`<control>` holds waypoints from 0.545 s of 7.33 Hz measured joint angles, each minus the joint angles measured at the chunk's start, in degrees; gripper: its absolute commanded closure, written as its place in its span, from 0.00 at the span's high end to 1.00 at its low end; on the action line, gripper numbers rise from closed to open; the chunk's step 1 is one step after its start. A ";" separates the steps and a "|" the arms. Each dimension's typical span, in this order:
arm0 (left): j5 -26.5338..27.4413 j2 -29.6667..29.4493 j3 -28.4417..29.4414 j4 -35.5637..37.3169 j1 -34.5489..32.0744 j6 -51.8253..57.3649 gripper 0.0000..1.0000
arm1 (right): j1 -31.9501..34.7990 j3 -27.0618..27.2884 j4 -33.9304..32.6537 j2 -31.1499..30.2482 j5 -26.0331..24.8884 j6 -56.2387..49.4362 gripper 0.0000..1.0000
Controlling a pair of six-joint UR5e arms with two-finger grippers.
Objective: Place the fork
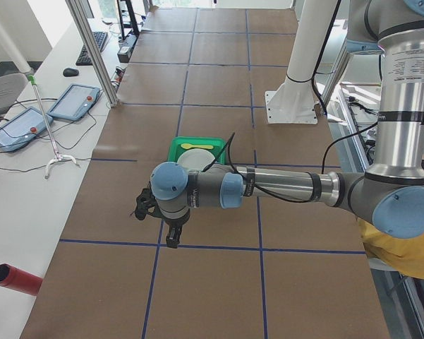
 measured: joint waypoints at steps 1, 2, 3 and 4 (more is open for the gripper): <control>0.09 -0.04 -0.82 0.07 -0.06 0.05 1.00 | -0.01 0.00 0.00 0.00 0.00 0.02 1.00; 0.34 -0.14 -2.24 0.12 -0.11 -0.12 1.00 | -0.02 0.00 0.00 0.00 0.00 0.03 1.00; 0.54 -0.18 -2.87 0.15 -0.13 -0.25 1.00 | -0.01 0.00 0.00 0.00 0.00 0.03 1.00; 0.57 0.03 -3.12 -0.20 -0.12 -0.22 1.00 | 0.00 0.00 0.00 0.00 0.00 0.03 1.00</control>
